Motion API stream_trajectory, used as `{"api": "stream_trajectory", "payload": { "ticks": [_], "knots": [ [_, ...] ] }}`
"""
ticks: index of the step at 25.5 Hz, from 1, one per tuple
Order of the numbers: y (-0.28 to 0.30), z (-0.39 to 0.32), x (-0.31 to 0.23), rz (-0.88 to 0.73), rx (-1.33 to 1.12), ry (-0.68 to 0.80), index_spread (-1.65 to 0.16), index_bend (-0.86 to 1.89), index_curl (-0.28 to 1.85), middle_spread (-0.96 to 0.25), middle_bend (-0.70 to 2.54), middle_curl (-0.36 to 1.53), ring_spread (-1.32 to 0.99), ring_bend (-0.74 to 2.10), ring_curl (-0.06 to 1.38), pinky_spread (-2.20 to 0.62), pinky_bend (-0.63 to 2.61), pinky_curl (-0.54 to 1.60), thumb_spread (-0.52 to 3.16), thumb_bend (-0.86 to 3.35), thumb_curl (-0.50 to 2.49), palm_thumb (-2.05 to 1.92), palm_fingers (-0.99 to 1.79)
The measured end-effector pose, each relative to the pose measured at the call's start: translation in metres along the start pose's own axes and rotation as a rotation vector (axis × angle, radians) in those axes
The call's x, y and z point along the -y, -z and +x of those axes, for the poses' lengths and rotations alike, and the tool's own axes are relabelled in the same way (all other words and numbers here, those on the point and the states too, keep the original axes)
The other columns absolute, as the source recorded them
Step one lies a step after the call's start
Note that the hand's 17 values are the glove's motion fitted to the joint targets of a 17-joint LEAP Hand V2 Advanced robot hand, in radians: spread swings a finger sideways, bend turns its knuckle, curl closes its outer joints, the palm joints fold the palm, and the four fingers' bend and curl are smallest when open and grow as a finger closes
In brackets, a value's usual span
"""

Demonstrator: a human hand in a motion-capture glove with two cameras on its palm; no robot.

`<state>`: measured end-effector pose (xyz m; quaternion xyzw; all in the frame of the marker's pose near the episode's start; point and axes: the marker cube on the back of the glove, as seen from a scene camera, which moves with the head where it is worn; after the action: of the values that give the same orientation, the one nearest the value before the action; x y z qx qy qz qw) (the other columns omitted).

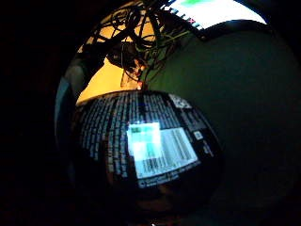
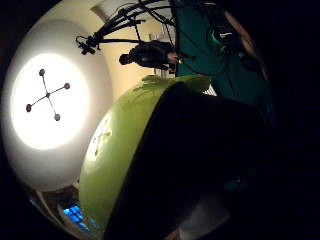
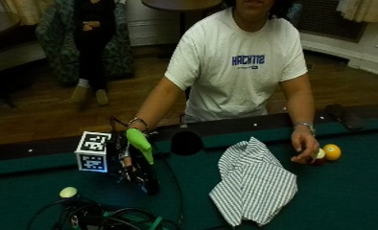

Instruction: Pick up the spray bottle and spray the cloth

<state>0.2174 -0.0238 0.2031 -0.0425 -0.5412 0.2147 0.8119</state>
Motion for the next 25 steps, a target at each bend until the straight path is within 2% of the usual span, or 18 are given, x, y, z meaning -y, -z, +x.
{"api": "stream_trajectory", "payload": {
  "ticks": [6,9,11,12,14,20,25],
  "knots": [
    [-0.010,0.007,0.002,-0.047,-0.034,-0.061,-0.28,0.11,0.20,-0.14,0.44,0.42,-0.17,0.75,0.40,0.01,0.39,0.36,0.85,-0.05,0.39,0.54,0.64],
    [-0.016,0.002,0.007,-0.005,-0.031,-0.066,-0.27,0.17,0.22,-0.14,0.46,0.42,-0.17,0.70,0.38,0.00,0.33,0.34,0.85,-0.05,0.38,0.52,0.76],
    [-0.018,-0.003,0.009,0.073,-0.018,-0.029,-0.29,0.29,0.26,-0.15,0.49,0.42,-0.17,0.62,0.35,-0.01,0.24,0.32,0.87,-0.02,0.39,0.56,0.91],
    [-0.019,-0.007,0.010,0.117,-0.014,-0.001,-0.29,0.41,0.31,-0.18,0.56,0.45,-0.18,0.60,0.35,-0.03,0.18,0.30,0.87,0.06,0.42,0.69,1.15],
    [-0.021,-0.018,0.009,0.186,-0.007,0.058,-0.28,0.37,0.30,-0.18,0.62,0.47,-0.19,0.62,0.36,-0.09,0.20,0.30,0.79,0.10,0.47,0.81,1.29],
    [-0.021,-0.101,-0.005,0.295,0.031,0.233,-0.27,0.41,0.39,-0.19,0.68,0.51,-0.20,0.67,0.41,-0.20,0.31,0.35,0.61,0.07,0.53,0.88,1.42],
    [-0.019,-0.192,-0.025,0.253,0.091,0.303,-0.26,0.46,0.43,-0.20,0.69,0.52,-0.20,0.67,0.43,-0.23,0.33,0.37,0.51,0.03,0.58,0.91,1.41]
  ]
}}
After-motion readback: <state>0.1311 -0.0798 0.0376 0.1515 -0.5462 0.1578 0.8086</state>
